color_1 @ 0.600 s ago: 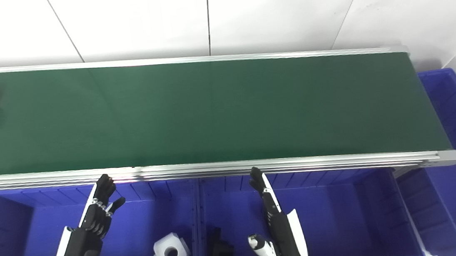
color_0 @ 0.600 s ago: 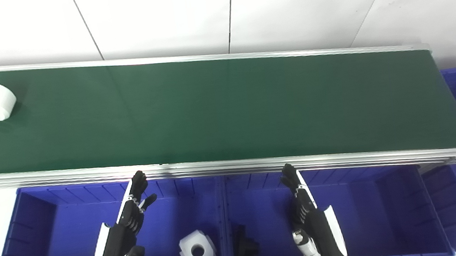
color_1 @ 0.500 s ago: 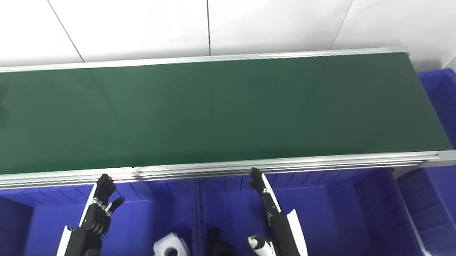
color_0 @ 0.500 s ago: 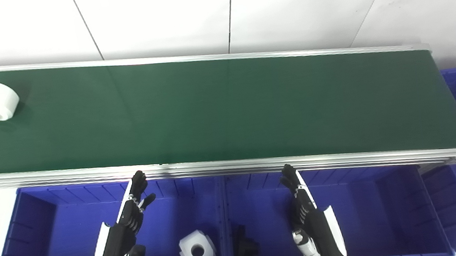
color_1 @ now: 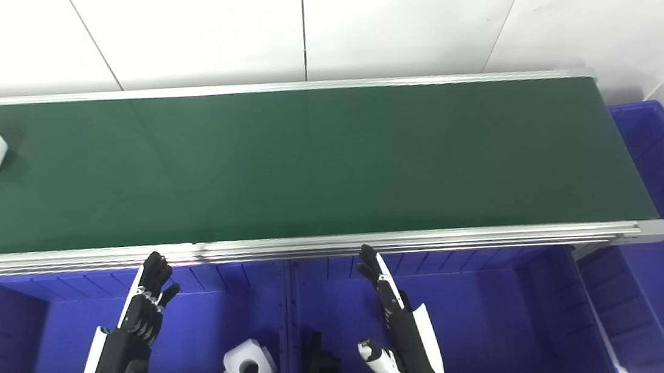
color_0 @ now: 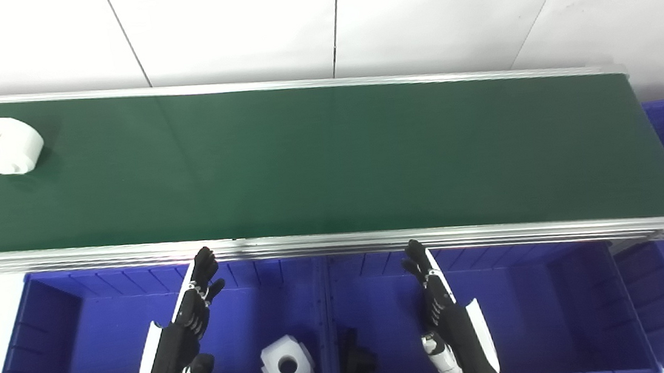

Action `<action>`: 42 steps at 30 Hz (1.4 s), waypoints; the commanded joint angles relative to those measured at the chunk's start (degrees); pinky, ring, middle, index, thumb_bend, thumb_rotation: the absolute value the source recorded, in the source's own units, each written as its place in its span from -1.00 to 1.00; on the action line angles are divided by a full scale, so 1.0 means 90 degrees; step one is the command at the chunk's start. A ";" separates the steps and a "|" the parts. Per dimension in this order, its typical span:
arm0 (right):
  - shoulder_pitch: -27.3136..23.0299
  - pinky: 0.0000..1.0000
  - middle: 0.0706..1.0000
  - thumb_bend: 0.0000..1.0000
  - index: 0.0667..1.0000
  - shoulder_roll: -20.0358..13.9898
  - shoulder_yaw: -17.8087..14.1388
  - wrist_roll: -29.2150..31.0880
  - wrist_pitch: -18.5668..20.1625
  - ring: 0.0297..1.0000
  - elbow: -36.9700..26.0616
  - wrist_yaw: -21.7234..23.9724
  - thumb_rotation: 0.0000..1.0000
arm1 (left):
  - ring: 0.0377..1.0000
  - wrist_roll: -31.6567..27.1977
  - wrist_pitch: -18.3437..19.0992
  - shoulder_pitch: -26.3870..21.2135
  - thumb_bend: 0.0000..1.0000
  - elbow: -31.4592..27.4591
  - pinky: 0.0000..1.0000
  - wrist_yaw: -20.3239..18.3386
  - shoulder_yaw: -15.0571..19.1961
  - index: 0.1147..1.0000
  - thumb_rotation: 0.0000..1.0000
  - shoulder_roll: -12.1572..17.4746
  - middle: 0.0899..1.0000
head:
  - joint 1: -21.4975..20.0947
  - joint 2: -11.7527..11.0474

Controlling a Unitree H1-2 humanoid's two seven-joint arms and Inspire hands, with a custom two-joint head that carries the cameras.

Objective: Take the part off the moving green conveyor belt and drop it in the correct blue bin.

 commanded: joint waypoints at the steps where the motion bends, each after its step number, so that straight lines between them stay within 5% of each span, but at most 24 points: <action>1: 0.0017 1.00 0.92 0.82 0.95 0.0058 0.0003 0.0012 -0.0345 0.86 -0.0099 0.0044 1.00 | 0.91 0.0104 -0.0262 -0.0015 0.64 -0.0177 0.69 0.0216 -0.0042 1.00 0.90 0.0002 1.00 | -0.0005 -0.0019; 10: 0.0068 1.00 0.94 0.82 0.96 0.0081 -0.0022 0.0050 -0.0296 0.88 -0.0162 0.0119 1.00 | 0.99 -0.0115 -0.0262 -0.0063 0.78 -0.0117 0.86 0.0112 -0.0173 1.00 0.87 0.0187 1.00 | -0.0012 -0.0019; 17: 0.0081 1.00 0.94 0.82 0.96 0.0066 -0.0026 0.0086 -0.0313 0.87 -0.0152 0.0141 0.99 | 0.95 0.0077 -0.0262 -0.0004 0.66 -0.0176 0.76 0.0322 -0.0241 1.00 0.91 0.0173 1.00 | 0.0011 -0.0053; 23: 0.0102 1.00 0.94 0.82 0.96 0.0081 -0.0059 0.0031 -0.0303 0.88 -0.0149 0.0159 1.00 | 0.99 -0.0092 -0.0262 -0.0006 0.89 -0.0204 0.82 0.0272 -0.0297 1.00 0.85 0.0179 1.00 | -0.0003 -0.0041; 28: 0.0121 1.00 0.94 0.82 0.96 0.0089 -0.0067 0.0065 -0.0287 0.88 -0.0169 0.0192 0.98 | 0.98 0.0087 -0.0262 -0.0020 0.83 -0.0209 0.75 0.0394 -0.0353 1.00 0.91 0.0249 1.00 | 0.0002 -0.0049; 38: 0.0052 1.00 0.94 0.86 0.97 0.0044 -0.0077 0.0102 -0.0354 0.88 0.0126 0.0128 0.98 | 0.94 0.0260 -0.0262 -0.0119 0.69 0.0035 0.71 0.0705 -0.0577 1.00 0.92 0.0369 1.00 | 0.0360 -0.0482; 42: -0.0024 1.00 0.95 0.84 0.97 -0.0060 -0.0046 0.0161 -0.0364 0.89 0.0257 0.0057 0.98 | 0.83 0.0615 -0.0262 -0.0246 0.74 0.0268 0.54 0.1379 -0.0920 1.00 0.94 0.0431 0.99 | 0.0705 -0.0755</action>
